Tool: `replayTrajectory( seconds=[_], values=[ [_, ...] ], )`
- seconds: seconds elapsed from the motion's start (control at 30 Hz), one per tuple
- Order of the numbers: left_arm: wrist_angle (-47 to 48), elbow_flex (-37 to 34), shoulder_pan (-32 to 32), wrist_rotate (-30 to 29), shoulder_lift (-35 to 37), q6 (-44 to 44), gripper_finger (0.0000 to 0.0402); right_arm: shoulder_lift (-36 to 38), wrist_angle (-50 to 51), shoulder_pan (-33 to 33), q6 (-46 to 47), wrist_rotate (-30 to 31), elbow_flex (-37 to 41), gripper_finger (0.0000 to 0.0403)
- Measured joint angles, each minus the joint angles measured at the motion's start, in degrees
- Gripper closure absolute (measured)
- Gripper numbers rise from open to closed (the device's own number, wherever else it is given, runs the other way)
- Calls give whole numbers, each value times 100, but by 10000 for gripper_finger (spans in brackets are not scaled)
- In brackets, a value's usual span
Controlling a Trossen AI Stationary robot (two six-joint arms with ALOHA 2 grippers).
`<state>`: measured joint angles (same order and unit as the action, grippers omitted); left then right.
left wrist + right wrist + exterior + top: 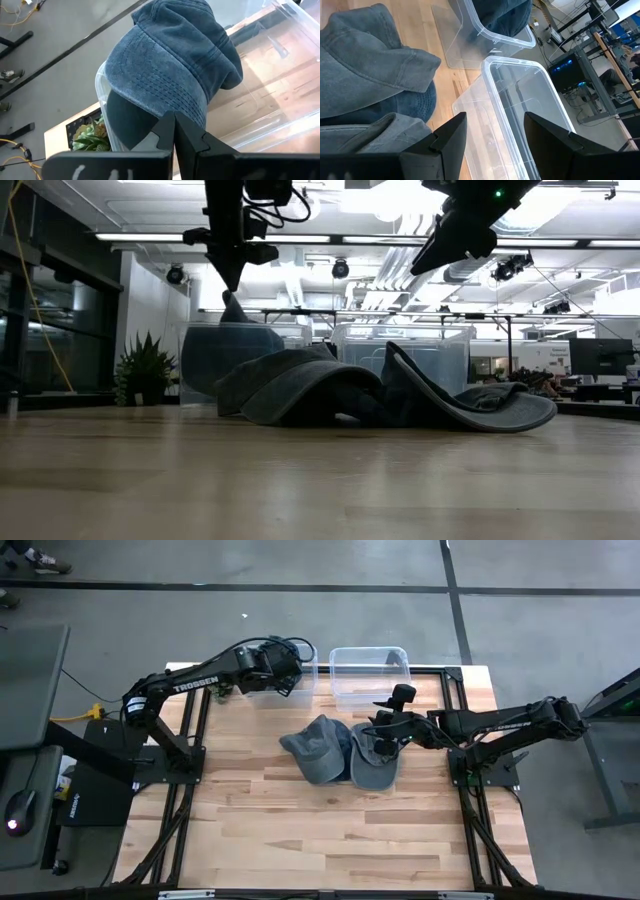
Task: Pick & Place hat
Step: Put the middle left blue cap into the left transparent bin
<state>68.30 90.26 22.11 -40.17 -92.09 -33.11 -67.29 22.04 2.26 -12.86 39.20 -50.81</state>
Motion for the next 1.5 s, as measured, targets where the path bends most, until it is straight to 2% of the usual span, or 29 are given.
replayTrajectory(
  seconds=[0.27,0.53,0.6,0.73,0.9,1.03,1.13,1.33,1.5],
  values=[
    [90,-4,0,22,97,-4,401,0,0,0,-20,0,0,210],
    [84,-4,0,-819,94,27,401,0,0,0,-15,0,-2,210],
    [86,-4,0,-746,94,27,401,0,0,0,-16,0,0,210],
    [155,-7,9,-184,209,5,401,0,2,0,-37,-2,0,210],
    [278,2,44,-60,546,-60,390,0,2,0,-22,-25,-1,210],
    [291,-2,37,263,826,-123,351,0,17,0,27,-111,-2,210],
    [322,9,36,282,922,-181,303,0,17,0,41,-153,0,210],
    [409,-2,39,749,809,-351,201,0,15,0,143,-242,-2,210],
    [425,-2,50,786,614,-624,163,0,52,2,149,-275,-2,210]
  ],
)
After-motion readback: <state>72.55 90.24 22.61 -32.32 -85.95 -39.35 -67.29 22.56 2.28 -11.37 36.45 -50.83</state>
